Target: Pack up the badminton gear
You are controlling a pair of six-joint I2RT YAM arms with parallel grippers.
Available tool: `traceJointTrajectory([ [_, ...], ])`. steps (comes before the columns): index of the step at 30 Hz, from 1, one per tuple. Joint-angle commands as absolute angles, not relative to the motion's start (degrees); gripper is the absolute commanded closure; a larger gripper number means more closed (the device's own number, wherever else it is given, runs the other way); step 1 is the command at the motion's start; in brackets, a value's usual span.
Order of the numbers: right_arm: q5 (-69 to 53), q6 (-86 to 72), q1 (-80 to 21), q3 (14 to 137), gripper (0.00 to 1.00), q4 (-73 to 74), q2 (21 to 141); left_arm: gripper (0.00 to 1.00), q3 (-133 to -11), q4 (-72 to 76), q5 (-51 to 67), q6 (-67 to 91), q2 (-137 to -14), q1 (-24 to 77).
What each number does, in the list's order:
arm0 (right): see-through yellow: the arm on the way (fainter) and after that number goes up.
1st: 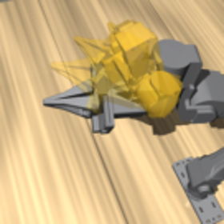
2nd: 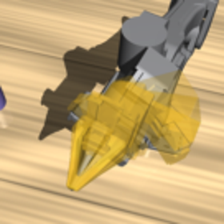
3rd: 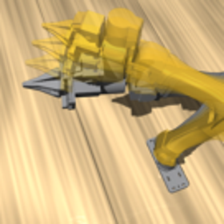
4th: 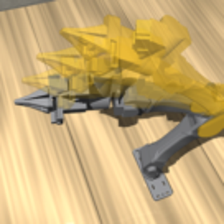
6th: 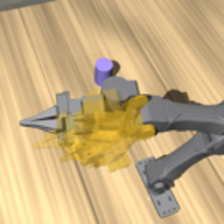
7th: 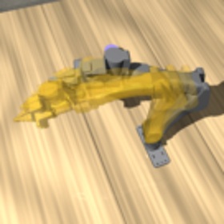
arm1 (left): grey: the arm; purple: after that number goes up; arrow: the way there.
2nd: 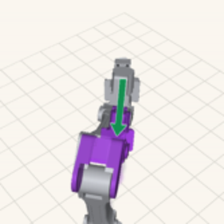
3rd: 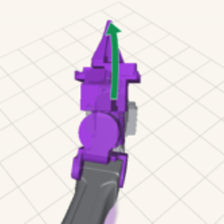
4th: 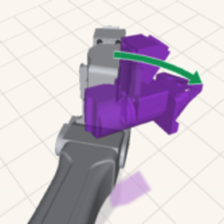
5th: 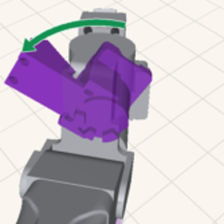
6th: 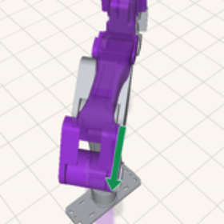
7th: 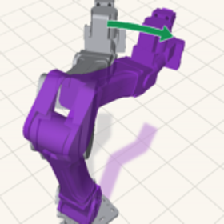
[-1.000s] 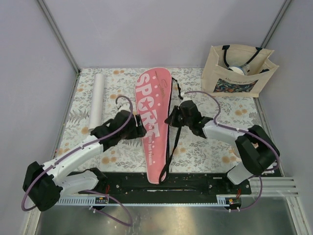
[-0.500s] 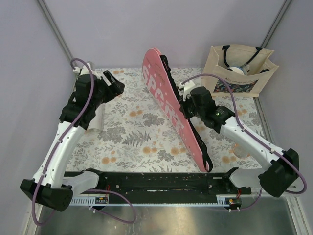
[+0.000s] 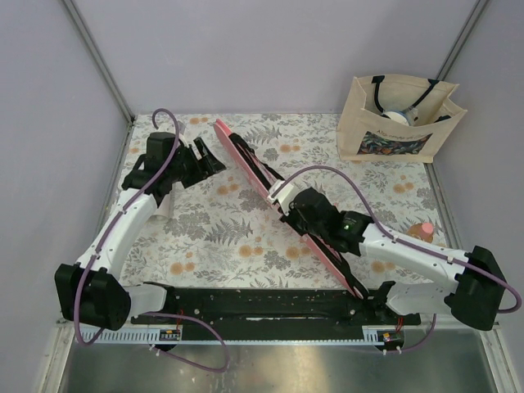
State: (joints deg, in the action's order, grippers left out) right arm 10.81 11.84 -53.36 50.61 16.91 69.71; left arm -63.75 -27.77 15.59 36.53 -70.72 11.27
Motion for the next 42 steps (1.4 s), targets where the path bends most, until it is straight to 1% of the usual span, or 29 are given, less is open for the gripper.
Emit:
traceJointTrajectory([
  [1, 15.4, 16.9, -56.8, 49.4, 1.0, 11.5, 68.6, 0.2, -65.0, -25.7, 16.7, 34.1, -69.6, 11.0],
  [3, 15.5, 18.8, -57.5, 48.3, 1.0, 10.4, 68.0, 0.17, -65.7, -25.8, 14.9, 34.3, -68.9, 10.7],
  [5, 15.2, 20.6, -58.4, 47.5, 1.0, 9.0, 67.0, 0.15, -66.9, -26.4, 13.0, 34.6, -68.1, 10.1],
  [8, 16.1, 25.0, -59.7, 46.5, 1.0, 6.6, 66.0, 0.14, -69.2, -28.2, 11.5, 36.0, -69.1, 7.8],
  [10, 16.3, 28.5, -59.8, 46.7, 1.0, 5.2, 66.1, 0.15, -70.0, -28.6, 12.7, 37.8, -70.4, 5.2],
  [13, 16.2, 33.9, -59.8, 46.8, 1.0, 2.7, 66.6, 0.18, -68.8, -25.2, 17.0, 42.5, -72.1, 0.0],
  [15, 14.9, 37.2, -59.8, 47.0, 1.0, 2.5, 67.0, 0.21, -67.7, -21.4, 23.0, 47.5, -73.2, -3.5],
  [17, 13.6, 40.5, -59.8, 46.4, 1.0, 1.1, 67.0, 0.21, -66.3, -16.8, 27.7, 50.9, -74.0, -4.6],
  [18, 13.4, 41.8, -59.8, 46.0, 1.0, 0.6, 66.8, 0.21, -66.2, -16.3, 28.1, 51.2, -74.4, -4.5],
  [21, 13.1, 45.1, -59.8, 46.6, 1.0, 0.7, 67.6, 0.2, -67.1, -17.7, 26.6, 51.1, -74.9, -4.7],
  [25, 13.2, 45.2, -60.2, 46.0, 1.0, 0.6, 68.4, 0.19, -67.1, -21.7, 25.0, 48.4, -74.8, -4.9],
  [33, 15.6, 43.7, -63.9, 40.7, 1.0, -4.7, 69.2, 0.22, -64.2, -29.4, 17.7, 41.4, -71.4, -5.8],
  [35, 16.6, 43.6, -64.5, 40.0, 1.0, -6.2, 69.4, 0.28, -63.7, -30.0, 18.6, 40.9, -71.5, -6.6],
  [39, 19.5, 43.3, -64.5, 39.0, 1.0, -10.0, 70.2, 0.43, -62.3, -30.1, 19.3, 40.3, -70.8, -7.0],
  [42, 19.4, 42.8, -64.2, 37.8, 1.0, -12.7, 69.8, 0.49, -61.9, -30.0, 19.0, 40.2, -70.1, -7.3],
])
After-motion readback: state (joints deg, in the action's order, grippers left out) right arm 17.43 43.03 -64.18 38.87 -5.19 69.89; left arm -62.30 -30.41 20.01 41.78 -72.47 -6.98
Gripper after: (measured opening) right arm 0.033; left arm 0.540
